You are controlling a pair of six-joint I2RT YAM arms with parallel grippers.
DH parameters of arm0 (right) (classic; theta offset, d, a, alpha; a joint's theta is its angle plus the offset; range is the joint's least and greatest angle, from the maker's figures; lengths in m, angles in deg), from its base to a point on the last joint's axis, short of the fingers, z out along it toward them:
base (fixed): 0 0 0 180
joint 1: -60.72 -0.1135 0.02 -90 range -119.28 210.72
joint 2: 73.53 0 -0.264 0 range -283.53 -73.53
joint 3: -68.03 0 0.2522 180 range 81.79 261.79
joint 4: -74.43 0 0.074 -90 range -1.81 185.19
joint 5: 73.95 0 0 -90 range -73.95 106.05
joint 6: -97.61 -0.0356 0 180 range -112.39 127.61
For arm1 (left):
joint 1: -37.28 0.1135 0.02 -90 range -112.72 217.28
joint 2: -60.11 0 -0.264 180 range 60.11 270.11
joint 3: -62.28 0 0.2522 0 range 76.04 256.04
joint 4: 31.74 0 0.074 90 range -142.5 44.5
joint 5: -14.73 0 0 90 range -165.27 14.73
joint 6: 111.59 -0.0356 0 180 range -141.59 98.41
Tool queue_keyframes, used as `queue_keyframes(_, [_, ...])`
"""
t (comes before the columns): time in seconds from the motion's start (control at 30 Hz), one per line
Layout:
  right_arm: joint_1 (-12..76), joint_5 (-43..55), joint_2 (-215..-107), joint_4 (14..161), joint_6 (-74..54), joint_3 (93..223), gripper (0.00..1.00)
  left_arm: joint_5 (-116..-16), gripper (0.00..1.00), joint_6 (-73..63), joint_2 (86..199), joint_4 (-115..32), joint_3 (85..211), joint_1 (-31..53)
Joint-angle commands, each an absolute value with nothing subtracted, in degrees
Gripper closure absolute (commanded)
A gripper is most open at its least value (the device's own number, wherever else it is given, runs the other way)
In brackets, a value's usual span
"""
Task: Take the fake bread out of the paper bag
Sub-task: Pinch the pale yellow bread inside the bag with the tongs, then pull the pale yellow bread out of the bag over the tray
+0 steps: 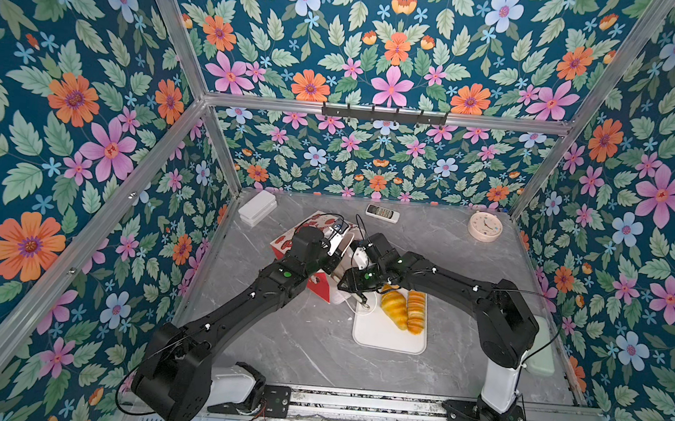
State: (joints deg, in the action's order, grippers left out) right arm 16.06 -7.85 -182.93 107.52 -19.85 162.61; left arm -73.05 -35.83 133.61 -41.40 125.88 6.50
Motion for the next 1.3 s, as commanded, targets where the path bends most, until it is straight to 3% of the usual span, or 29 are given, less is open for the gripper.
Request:
queue_keyframes(0.0, [16.0, -9.3, -183.7, 107.5, -19.9, 163.7, 0.5, -72.3, 1.0, -35.6, 133.6, -40.1, 126.2, 6.5])
queue_keyframes(0.4, [16.0, -11.5, -190.0, 110.0, -19.9, 168.8, 0.51, -71.2, 1.0, -35.3, 134.4, -40.0, 127.0, 6.5])
queue_keyframes(0.63, [16.0, -11.1, -190.0, 110.3, -19.9, 168.9, 0.65, -71.6, 1.0, -35.4, 134.3, -40.1, 126.8, 6.5])
queue_keyframes(1.27, [17.4, -7.0, -169.0, 111.0, -19.6, 151.1, 0.71, -74.1, 1.0, -35.0, 135.1, -39.4, 126.8, 6.5])
